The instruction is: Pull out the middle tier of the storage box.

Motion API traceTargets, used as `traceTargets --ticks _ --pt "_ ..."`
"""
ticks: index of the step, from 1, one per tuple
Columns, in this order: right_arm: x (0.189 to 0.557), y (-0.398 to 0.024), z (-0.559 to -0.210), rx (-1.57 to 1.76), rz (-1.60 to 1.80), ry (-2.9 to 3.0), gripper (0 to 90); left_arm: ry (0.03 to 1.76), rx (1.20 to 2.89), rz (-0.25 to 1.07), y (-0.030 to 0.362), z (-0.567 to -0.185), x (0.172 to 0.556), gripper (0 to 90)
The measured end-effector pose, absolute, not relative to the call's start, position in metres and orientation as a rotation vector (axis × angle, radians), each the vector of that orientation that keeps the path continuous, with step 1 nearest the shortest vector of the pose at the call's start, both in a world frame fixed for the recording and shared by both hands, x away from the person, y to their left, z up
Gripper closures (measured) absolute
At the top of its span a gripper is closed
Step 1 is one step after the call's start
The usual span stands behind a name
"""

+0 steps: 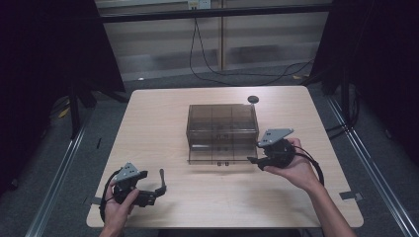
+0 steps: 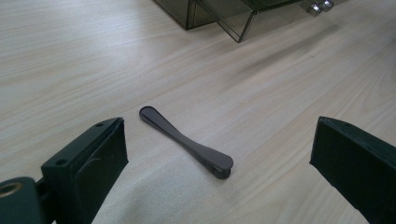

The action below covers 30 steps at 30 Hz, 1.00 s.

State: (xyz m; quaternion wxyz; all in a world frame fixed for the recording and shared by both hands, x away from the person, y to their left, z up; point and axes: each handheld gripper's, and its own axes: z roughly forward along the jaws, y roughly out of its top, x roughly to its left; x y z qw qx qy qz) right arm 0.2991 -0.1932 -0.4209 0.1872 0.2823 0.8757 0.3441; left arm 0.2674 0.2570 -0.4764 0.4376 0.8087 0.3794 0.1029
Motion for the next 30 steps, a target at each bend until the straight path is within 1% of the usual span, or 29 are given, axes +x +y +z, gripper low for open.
traceTargets --ticks 5,7,11,27,30 --pt "0.289 -0.201 -0.426 0.84 1.002 2.43 40.0 0.933 2.015 0.242 0.255 -0.477 0.267 3.8" --pt "0.286 -0.203 -0.428 0.869 1.002 2.412 36.6 0.934 2.021 0.248 0.254 -0.476 0.267 3.7" --pt "0.279 -0.209 -0.433 0.904 1.022 2.376 35.2 0.937 2.016 0.241 0.254 -0.476 0.267 3.4" --pt "0.251 -0.221 -0.458 1.012 1.037 2.338 33.5 0.913 2.053 0.249 0.242 -0.474 0.268 3.9" --pt "0.245 -0.223 -0.46 1.026 1.05 2.336 32.6 0.93 2.062 0.253 0.239 -0.474 0.269 4.3"
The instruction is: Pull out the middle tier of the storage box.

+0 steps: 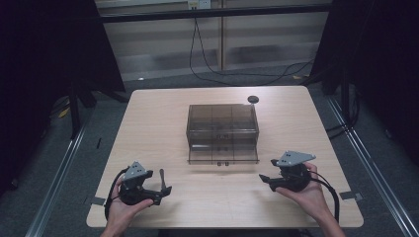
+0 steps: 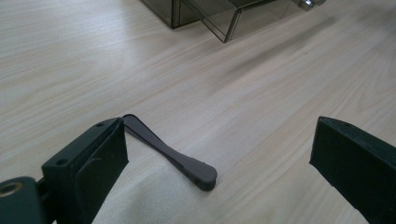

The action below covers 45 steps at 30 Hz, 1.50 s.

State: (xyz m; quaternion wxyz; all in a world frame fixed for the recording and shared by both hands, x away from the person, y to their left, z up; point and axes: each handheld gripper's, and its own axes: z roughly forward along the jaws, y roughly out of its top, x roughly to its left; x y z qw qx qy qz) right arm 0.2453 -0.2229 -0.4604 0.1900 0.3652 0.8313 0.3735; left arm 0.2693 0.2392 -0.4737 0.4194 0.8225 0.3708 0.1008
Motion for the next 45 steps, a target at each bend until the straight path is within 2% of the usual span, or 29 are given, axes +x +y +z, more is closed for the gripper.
traceTargets --ticks 9,11,17,22,33,40,45 --pt "0.231 -0.227 -0.468 1.036 1.065 2.301 32.3 0.939 2.062 0.246 0.239 -0.472 0.27 8.6" --pt "0.229 -0.231 -0.471 1.066 1.074 2.287 32.2 0.928 2.068 0.23 0.24 -0.471 0.27 12.8" --pt "0.225 -0.24 -0.473 1.11 1.135 2.26 30.5 0.951 2.056 0.21 0.243 -0.466 0.271 17.9" --pt "0.224 -0.24 -0.476 1.111 1.147 2.259 29.5 0.985 2.094 0.203 0.243 -0.463 0.273 16.5" --pt "0.224 -0.238 -0.477 1.108 1.148 2.269 29.5 0.993 2.15 0.177 0.246 -0.46 0.278 27.7" --pt "0.224 -0.236 -0.478 1.101 1.14 2.281 29.5 0.983 2.184 0.141 0.247 -0.456 0.284 40.5" --pt "0.224 -0.235 -0.479 1.1 1.135 2.291 29.4 1.008 2.234 0.123 0.245 -0.453 0.289 45.2"
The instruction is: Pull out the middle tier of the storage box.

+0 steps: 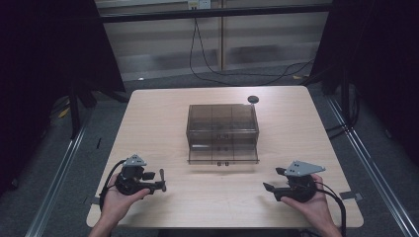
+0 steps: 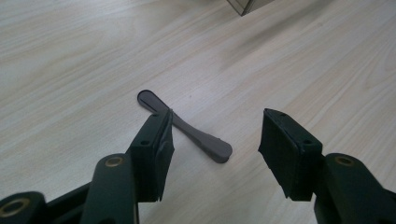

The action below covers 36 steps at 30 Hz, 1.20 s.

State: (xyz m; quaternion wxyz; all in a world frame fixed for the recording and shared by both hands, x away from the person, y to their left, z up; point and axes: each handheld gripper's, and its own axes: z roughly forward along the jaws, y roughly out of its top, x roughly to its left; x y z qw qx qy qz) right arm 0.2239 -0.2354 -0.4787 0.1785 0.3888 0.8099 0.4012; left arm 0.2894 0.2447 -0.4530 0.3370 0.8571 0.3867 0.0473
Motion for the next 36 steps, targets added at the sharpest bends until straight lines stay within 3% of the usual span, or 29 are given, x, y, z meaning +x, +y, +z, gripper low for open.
traceTargets --ticks 36 --pt "0.225 -0.231 -0.483 1.073 1.101 2.34 26.8 1.253 2.449 -0.078 0.223 -0.457 0.324 49.6"
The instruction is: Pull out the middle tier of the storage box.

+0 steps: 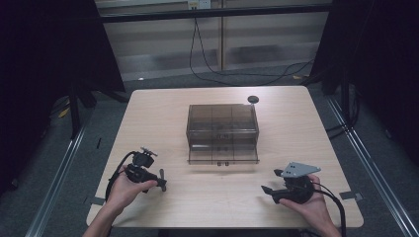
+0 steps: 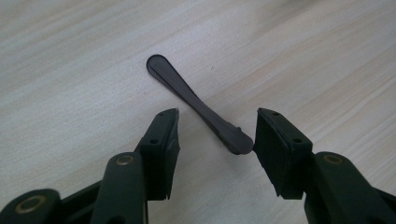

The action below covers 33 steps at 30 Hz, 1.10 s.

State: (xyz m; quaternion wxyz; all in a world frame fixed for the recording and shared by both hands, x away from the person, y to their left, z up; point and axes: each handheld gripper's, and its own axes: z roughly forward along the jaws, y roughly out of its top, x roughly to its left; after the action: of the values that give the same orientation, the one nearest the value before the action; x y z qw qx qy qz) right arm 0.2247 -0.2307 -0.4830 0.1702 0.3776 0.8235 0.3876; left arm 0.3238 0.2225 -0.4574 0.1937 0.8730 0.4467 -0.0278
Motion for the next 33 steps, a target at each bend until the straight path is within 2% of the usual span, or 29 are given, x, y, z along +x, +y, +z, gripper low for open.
traceTargets --ticks 13,20,26,33 --pt "0.224 -0.228 -0.483 1.045 1.11 2.372 28.7 1.249 2.53 -0.087 0.208 -0.462 0.331 49.5" --pt "0.225 -0.228 -0.483 1.044 1.111 2.375 28.7 1.227 2.569 -0.084 0.209 -0.464 0.332 55.2" --pt "0.225 -0.227 -0.483 1.046 1.107 2.374 28.7 1.193 2.604 -0.085 0.211 -0.462 0.331 63.5" --pt "0.224 -0.227 -0.483 1.045 1.103 2.378 28.6 1.209 2.635 -0.091 0.212 -0.459 0.335 68.2"
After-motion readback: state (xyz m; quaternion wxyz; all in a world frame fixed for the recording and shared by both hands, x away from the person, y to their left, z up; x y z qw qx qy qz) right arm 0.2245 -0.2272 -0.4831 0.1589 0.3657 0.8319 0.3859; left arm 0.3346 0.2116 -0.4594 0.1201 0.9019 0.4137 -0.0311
